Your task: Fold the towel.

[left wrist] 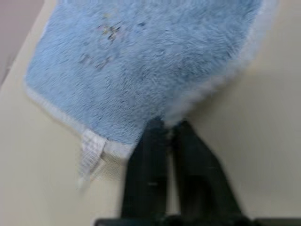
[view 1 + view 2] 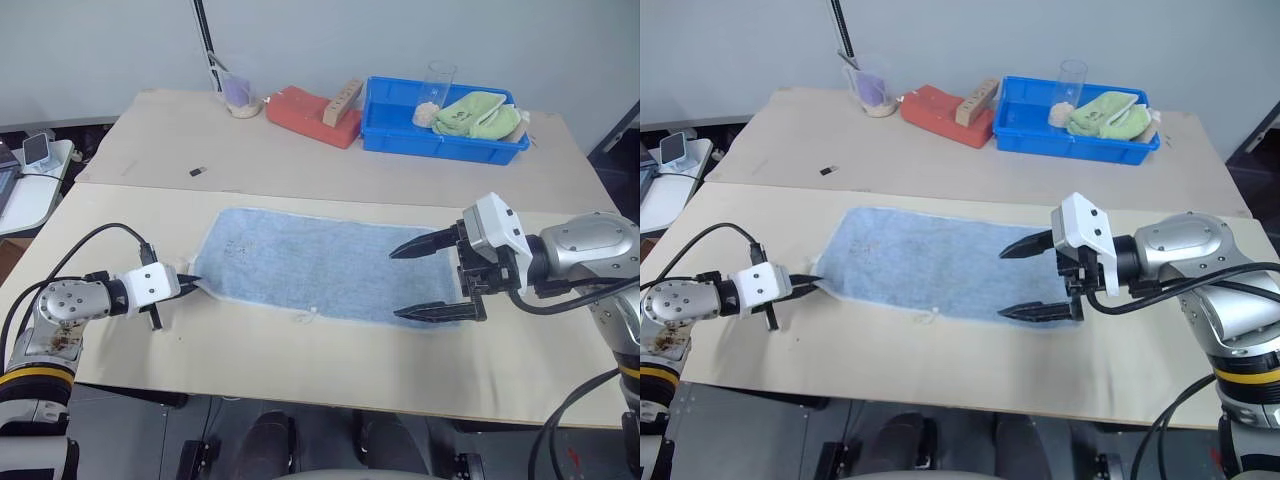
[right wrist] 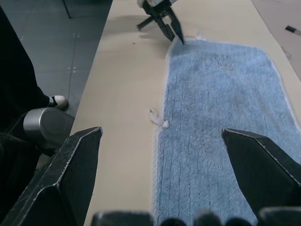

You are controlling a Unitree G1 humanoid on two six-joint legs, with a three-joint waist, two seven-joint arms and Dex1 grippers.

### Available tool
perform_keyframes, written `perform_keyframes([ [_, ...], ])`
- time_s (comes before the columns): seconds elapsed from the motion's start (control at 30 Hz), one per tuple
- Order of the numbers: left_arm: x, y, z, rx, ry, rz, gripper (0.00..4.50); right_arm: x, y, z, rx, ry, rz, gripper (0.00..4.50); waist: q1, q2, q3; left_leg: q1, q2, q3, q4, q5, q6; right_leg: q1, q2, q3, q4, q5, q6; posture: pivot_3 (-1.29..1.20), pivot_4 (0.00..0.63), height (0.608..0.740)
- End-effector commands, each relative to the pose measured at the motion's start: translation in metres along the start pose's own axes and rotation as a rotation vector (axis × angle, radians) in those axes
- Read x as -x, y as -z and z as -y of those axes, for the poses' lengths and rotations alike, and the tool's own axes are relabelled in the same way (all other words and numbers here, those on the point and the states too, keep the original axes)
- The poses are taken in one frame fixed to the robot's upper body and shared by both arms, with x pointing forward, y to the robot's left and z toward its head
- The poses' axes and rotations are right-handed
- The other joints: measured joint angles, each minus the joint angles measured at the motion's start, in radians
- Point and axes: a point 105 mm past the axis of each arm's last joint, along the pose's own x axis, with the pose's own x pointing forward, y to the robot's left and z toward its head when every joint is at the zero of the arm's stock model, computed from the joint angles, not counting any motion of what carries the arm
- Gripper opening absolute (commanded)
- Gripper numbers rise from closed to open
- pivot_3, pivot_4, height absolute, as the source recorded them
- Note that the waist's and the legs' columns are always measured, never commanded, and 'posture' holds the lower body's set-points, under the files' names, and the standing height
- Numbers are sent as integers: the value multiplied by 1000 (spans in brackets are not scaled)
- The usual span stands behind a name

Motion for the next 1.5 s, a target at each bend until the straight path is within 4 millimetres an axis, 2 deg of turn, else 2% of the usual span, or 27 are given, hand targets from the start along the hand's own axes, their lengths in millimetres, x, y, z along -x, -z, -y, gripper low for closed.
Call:
perform_keyframes([
  [0.03, 10, -11, -8, 40, -23, 39, 81, 14, 18, 10, 88, 96, -128, 4500, 0, 0, 0, 0, 0, 0, 0, 0, 0, 0, 0, 0, 0, 0, 0, 0, 150, 714],
  [0.23, 11, -19, -12, 150, -50, 75, 81, 28, 77, 5, 189, 57, -381, 4500, -3, 0, 0, 0, 0, 0, 0, 0, 0, 0, 0, 0, 0, 0, 1, 0, 150, 714],
  [0.33, 12, -19, -12, 160, -58, 76, 81, 35, 98, 2, 196, 27, -441, 4500, -6, 0, 0, 1, 0, 1, 0, 0, 0, 0, 1, 0, 0, 0, 1, 0, 150, 714],
  [0.47, 13, -15, -10, 171, -69, 69, 81, 42, 118, -1, 231, -13, -517, 4500, -14, 0, 0, 1, 0, 1, 0, 0, 0, 0, 1, 0, 0, 0, 0, 0, 150, 714],
  [0.6, 16, -11, -8, 176, -76, 59, 81, 40, 126, 2, 227, 1, -514, 4500, -16, 0, 0, 1, 0, 1, 0, 0, 0, 0, 1, 0, 0, 0, 0, 0, 150, 714],
  [0.7, 19, -8, -9, 195, -105, 53, 0, 37, 132, 2, 211, 12, -507, 3725, -17, 0, 0, 1, 0, 1, 0, 0, 0, 0, 1, 0, 0, 0, 0, 0, 150, 714],
  [1.07, 23, 0, -2, 194, -100, 29, 0, 33, 135, 5, 197, 31, -460, 29, -17, 0, 0, 3, 0, 1, 0, 0, 0, 2, 1, 0, 0, 0, 0, 0, 150, 714],
  [1.17, 22, -1, -2, 196, -94, 29, 0, 36, 134, 6, 160, 46, -444, 29, -16, 0, 0, 3, 0, 1, 0, 0, 0, 2, 1, 0, 0, 0, 0, 0, 150, 714],
  [1.27, 24, -3, 0, 218, -54, 29, 0, 49, 131, 9, 118, 63, -444, 29, -16, 0, 0, 3, 0, 1, 0, 0, 0, 2, 1, 0, 0, 0, 0, 0, 150, 714],
  [1.4, 32, -10, 23, 293, 124, 9, 0, 78, 131, 0, 30, 43, -485, 29, -16, 0, 0, 2, 0, 1, -1, 0, 0, 1, 1, 1, 0, 0, 0, 0, 150, 714],
  [1.5, 39, -12, 36, 347, 210, -9, 0, 88, 126, -11, -42, 14, -475, 29, -15, 0, 0, 3, 0, 1, -1, 0, 0, 1, 0, 1, 0, -1, 0, 0, 150, 714],
])
